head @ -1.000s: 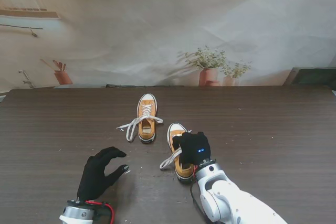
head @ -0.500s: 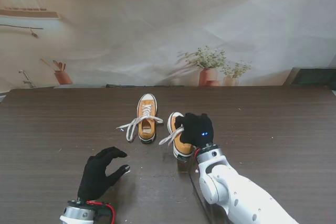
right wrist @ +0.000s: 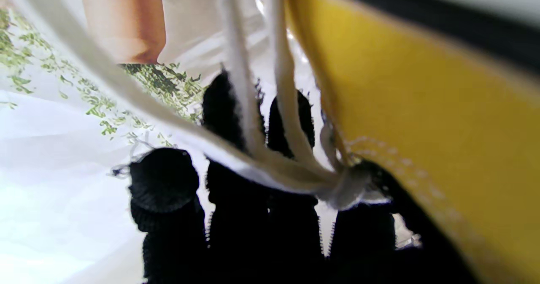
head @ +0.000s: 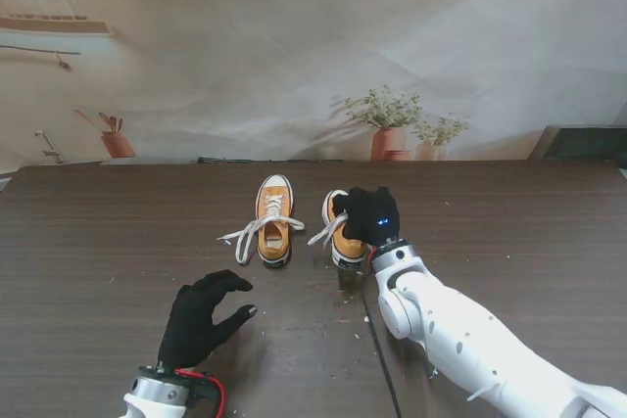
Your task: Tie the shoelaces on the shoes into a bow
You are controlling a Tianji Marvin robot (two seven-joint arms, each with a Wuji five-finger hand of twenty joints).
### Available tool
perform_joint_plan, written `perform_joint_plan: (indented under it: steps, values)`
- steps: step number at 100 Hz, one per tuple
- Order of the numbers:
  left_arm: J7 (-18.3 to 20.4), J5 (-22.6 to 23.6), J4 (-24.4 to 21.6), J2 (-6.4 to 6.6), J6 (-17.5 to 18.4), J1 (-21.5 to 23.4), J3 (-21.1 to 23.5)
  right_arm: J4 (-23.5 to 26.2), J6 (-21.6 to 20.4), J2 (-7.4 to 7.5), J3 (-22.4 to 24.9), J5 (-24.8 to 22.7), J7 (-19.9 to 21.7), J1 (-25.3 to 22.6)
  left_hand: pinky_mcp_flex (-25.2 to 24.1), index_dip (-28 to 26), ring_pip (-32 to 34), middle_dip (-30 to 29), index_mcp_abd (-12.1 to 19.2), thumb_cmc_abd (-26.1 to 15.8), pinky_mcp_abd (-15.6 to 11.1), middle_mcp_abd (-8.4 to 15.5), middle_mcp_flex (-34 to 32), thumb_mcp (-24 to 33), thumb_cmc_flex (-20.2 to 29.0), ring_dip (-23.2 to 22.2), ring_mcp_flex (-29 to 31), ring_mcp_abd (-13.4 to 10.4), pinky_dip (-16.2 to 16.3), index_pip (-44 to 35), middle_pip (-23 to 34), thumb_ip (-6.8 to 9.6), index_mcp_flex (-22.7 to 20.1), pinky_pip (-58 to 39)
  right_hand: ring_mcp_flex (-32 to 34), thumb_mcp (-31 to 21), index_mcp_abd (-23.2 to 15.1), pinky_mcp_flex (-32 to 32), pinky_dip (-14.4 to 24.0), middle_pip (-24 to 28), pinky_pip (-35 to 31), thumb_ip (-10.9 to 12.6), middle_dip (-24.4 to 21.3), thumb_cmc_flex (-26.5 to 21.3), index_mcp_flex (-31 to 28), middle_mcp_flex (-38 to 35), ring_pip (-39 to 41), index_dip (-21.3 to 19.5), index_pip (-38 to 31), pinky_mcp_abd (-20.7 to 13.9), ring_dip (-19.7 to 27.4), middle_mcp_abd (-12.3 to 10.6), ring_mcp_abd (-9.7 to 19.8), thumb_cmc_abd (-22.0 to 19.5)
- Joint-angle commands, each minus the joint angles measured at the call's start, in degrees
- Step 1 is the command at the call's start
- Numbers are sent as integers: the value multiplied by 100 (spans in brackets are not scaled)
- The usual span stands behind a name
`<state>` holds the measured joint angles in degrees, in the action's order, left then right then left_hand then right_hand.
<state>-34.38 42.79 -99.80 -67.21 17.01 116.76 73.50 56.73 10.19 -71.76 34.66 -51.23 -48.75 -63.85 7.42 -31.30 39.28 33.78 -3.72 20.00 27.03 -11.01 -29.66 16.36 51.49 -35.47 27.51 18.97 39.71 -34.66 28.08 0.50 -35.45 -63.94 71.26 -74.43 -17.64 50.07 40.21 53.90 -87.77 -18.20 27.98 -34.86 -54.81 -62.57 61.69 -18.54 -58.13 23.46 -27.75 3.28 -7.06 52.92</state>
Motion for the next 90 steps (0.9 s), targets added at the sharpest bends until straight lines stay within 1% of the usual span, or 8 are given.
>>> perform_joint_plan:
  steps: [1,25,43,50,57,64,81,90]
  values:
    - [116,32,-87,5,-50,-28,-28,-70,-42,-71,-36,-18,-17,188,17,-96,32,-78,178,-138,24,19,-10,-148,-144,27,119,-34,58,32,-86,111,-64,-128,129,-324,-240,-23,27,131,-156,62,81,-178,-181,61,96,-254,-434,22,-41,-106,46,-444]
    - [126,36,-77,8,-136,-76,-96,-786,-119,-352,-461,235,-310,638,17,-92,35,-79,178,-152,29,16,-1,-155,-138,30,111,-30,52,19,-81,114,-66,-141,101,-283,-244,-44,17,156,-149,47,75,-185,-137,107,97,-263,-440,-4,-42,-108,61,-507]
    - [155,37,-82,14,-177,-77,-110,-1287,-238,-574,-695,462,-512,856,17,-87,41,-80,170,-162,20,14,5,-167,-134,30,115,-26,48,12,-80,115,-61,-149,59,-235,-258,-71,9,165,-138,24,63,-141,-65,156,96,-256,-422,-22,-42,-128,81,-553]
    - [170,32,-88,15,-186,-77,-118,-1474,-291,-650,-791,553,-530,927,14,-85,40,-80,180,-160,19,18,2,-171,-131,31,111,-29,46,11,-78,116,-60,-150,-9,-198,-209,-132,-7,166,-102,15,54,3,24,232,68,-154,-342,-55,-33,-108,101,-554]
    - [172,44,-90,19,-188,-76,-124,-1631,-337,-705,-878,635,-495,972,13,-84,39,-82,184,-166,20,25,10,-182,-144,33,111,-44,43,9,-81,114,-56,-152,-85,-143,-153,-192,-24,180,-66,13,51,308,223,342,33,45,-197,-73,-20,-89,105,-520]
    - [169,53,-89,20,-186,-76,-130,-1799,-370,-757,-983,697,-472,1016,18,-78,38,-83,177,-173,24,20,9,-180,-144,34,109,-35,43,16,-81,119,-50,-157,-133,-33,-98,-228,-32,201,-45,-3,52,404,422,432,14,147,-130,-89,-14,-92,128,-553]
    - [167,55,-99,21,-198,-60,-146,-2152,-418,-882,-1177,858,-400,1093,11,-78,38,-84,186,-169,24,23,7,-184,-137,35,106,-38,37,12,-80,122,-50,-154,-225,112,72,-299,-42,239,-9,-94,56,583,717,580,-19,190,-124,-110,-4,-97,155,-378]
    - [160,73,-108,23,-212,-39,-144,-2163,-405,-886,-1215,890,-290,1088,11,-81,39,-85,183,-167,24,25,8,-188,-140,35,110,-39,35,5,-81,123,-57,-155,-315,278,286,-357,-42,286,11,-198,98,887,1004,745,-46,206,-79,-127,4,-73,156,-298]
